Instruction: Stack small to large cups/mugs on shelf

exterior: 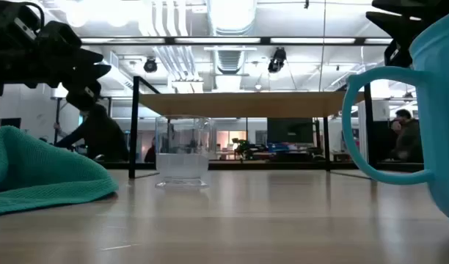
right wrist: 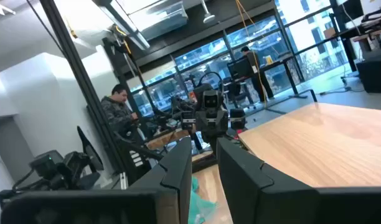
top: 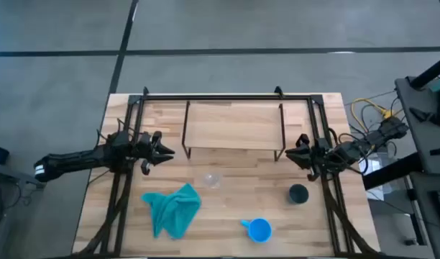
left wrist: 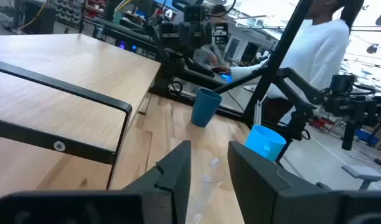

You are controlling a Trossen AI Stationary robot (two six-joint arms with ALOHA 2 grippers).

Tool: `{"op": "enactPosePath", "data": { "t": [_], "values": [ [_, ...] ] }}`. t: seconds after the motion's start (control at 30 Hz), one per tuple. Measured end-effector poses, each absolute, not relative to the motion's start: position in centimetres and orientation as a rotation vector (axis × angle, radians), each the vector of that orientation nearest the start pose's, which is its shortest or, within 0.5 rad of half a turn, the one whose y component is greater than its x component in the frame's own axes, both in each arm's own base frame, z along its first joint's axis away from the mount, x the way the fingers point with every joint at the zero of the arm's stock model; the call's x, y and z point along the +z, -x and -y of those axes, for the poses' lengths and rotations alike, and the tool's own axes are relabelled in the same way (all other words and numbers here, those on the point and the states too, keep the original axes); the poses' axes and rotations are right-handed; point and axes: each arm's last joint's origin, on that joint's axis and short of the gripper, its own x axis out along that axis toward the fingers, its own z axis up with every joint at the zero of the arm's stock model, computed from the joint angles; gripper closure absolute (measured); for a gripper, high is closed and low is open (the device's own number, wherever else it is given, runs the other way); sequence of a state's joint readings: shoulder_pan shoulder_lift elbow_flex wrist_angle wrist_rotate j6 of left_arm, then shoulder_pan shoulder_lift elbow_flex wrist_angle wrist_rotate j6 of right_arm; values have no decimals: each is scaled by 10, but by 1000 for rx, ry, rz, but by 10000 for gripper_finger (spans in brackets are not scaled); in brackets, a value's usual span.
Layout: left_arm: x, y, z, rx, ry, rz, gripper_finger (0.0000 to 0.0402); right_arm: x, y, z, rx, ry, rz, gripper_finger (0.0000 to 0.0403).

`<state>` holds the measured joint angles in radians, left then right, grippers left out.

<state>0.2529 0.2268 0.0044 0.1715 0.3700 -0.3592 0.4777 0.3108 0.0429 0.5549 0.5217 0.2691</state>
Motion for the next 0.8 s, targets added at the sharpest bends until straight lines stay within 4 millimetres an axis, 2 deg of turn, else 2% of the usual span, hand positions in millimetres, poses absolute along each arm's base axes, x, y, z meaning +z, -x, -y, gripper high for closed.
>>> {"op": "enactPosePath", "data": {
  "t": [0.43,0.8],
  "values": [
    [163,-109,-17,-107,374,-69,308,204,-104,-38,-10,-405,257,323],
    [163,-109,-17,-107,374,-69,308,204,-104,-38,-9,-405,257,333]
  ]
}}
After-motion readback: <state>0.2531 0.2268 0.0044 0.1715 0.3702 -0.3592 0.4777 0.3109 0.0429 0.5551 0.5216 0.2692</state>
